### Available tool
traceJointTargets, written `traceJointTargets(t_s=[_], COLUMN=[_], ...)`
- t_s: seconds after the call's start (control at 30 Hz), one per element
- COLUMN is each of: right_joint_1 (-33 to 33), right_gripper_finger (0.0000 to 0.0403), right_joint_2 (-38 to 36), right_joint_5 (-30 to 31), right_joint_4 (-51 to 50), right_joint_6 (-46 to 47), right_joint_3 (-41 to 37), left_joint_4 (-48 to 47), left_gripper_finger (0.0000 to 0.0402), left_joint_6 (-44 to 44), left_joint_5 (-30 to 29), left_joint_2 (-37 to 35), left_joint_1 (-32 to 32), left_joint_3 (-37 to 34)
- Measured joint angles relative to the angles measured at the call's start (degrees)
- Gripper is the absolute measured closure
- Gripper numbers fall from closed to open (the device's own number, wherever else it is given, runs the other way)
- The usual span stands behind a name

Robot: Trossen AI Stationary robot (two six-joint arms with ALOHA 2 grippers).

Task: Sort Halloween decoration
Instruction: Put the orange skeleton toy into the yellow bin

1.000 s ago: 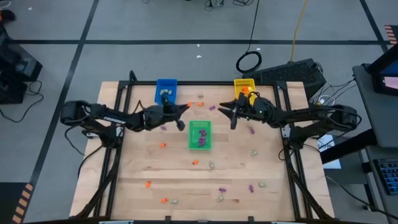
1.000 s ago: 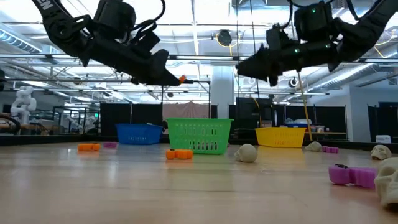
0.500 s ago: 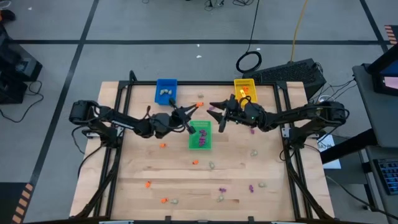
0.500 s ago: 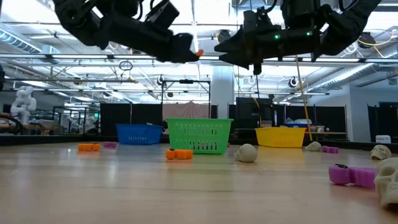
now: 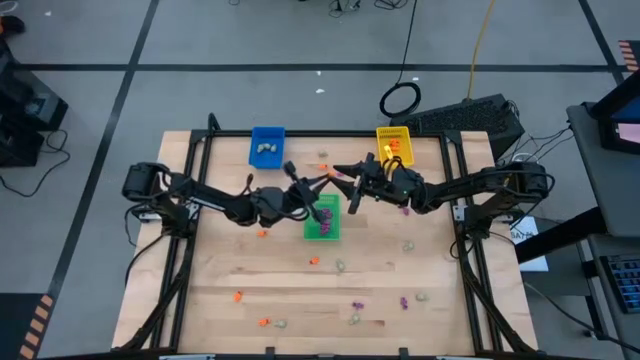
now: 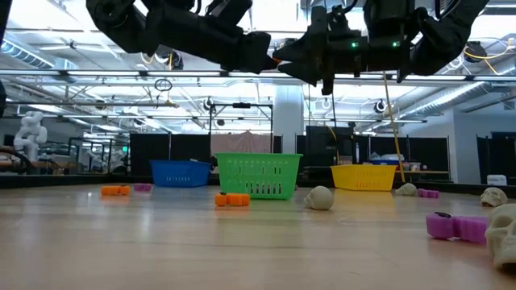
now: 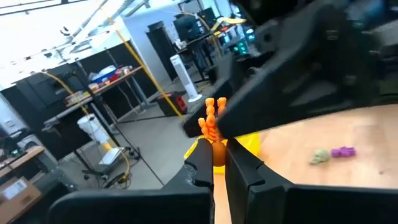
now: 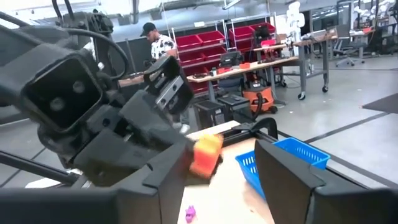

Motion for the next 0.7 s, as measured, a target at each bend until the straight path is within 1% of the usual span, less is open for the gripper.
traceJointTargets(t_s=[0.07, 0.17, 0.4, 0.47, 0.53, 0.6, 0.7], right_joint_1=[0.0, 0.4, 1.6, 1.8, 1.9, 1.9, 1.9], right_gripper_finger=[0.0240, 0.0272, 0.0385, 0.0391, 0.0384, 0.0383, 0.0390], right_joint_2=[0.0, 0.0, 0.0, 0.0, 0.0, 0.0, 0.0], right_joint_5=[-0.1, -0.1, 0.2, 0.4, 0.3, 0.2, 0.2], right_joint_4=[0.2, 0.6, 1.1, 1.1, 1.1, 1.1, 1.0], right_joint_6=[0.0, -0.1, -3.5, -4.3, -4.4, -4.5, -4.5], right_joint_3=[0.0, 0.0, 0.0, 0.0, 0.0, 0.0, 0.0], left_joint_4=[-0.4, -0.4, -1.6, -1.7, -2.1, -3.1, -5.9], left_gripper_finger=[0.0395, 0.0395, 0.0392, 0.0381, 0.0363, 0.0341, 0.0304], left_joint_6=[-0.1, -0.1, -0.6, -0.6, -0.6, -0.8, -3.7], left_joint_5=[0.1, 0.2, 1.8, 2.0, 2.4, 2.9, 2.8], left_joint_2=[0.0, 0.0, 0.0, 0.0, 0.0, -0.1, -0.1], left_joint_1=[-0.2, -0.2, -0.1, 0.0, -0.1, -0.2, -0.2], left_joint_3=[0.5, 0.7, 0.7, 0.7, 0.7, 0.7, 0.7])
